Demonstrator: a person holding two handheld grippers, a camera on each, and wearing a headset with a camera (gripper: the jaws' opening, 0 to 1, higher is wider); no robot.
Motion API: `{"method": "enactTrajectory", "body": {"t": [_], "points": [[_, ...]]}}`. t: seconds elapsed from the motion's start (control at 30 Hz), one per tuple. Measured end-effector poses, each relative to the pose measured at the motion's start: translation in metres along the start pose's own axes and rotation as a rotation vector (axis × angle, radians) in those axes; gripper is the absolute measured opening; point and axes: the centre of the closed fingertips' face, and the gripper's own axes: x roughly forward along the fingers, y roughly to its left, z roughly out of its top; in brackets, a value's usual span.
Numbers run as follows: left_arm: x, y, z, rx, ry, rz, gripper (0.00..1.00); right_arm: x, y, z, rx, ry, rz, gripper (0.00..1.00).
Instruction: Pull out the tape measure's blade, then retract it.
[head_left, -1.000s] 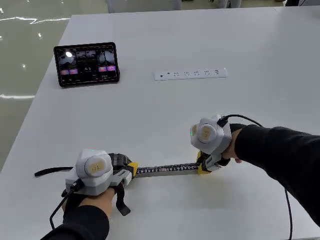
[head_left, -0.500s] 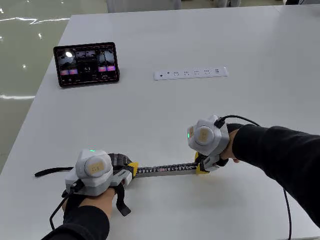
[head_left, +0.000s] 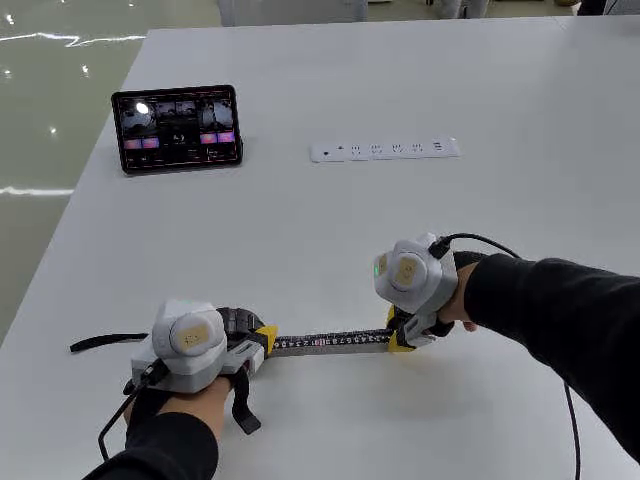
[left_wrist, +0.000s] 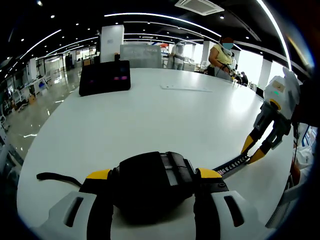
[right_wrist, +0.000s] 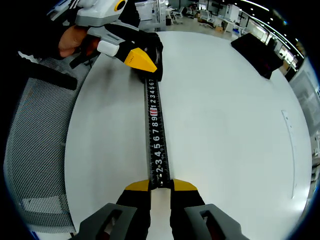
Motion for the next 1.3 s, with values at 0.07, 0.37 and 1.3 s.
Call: {"method": "enactTrajectory", "body": {"t": [0.07, 0.37, 1.3], "points": [[0.000, 0.000, 0.000, 0.000, 0.001, 0.000, 0.61, 0.000, 0.000, 0.001, -0.005, 0.001, 0.001, 0.10], [0.002, 0.000, 0.000, -0.001, 0.005, -0.003, 0.61, 0.003, 0.001, 0.005, 0.002, 0.001, 0.000, 0.10], [0.001, 0.000, 0.000, -0.005, 0.006, -0.006, 0.61, 0.007, 0.002, 0.018, -0.013, -0.006, 0.004, 0.10]]}}
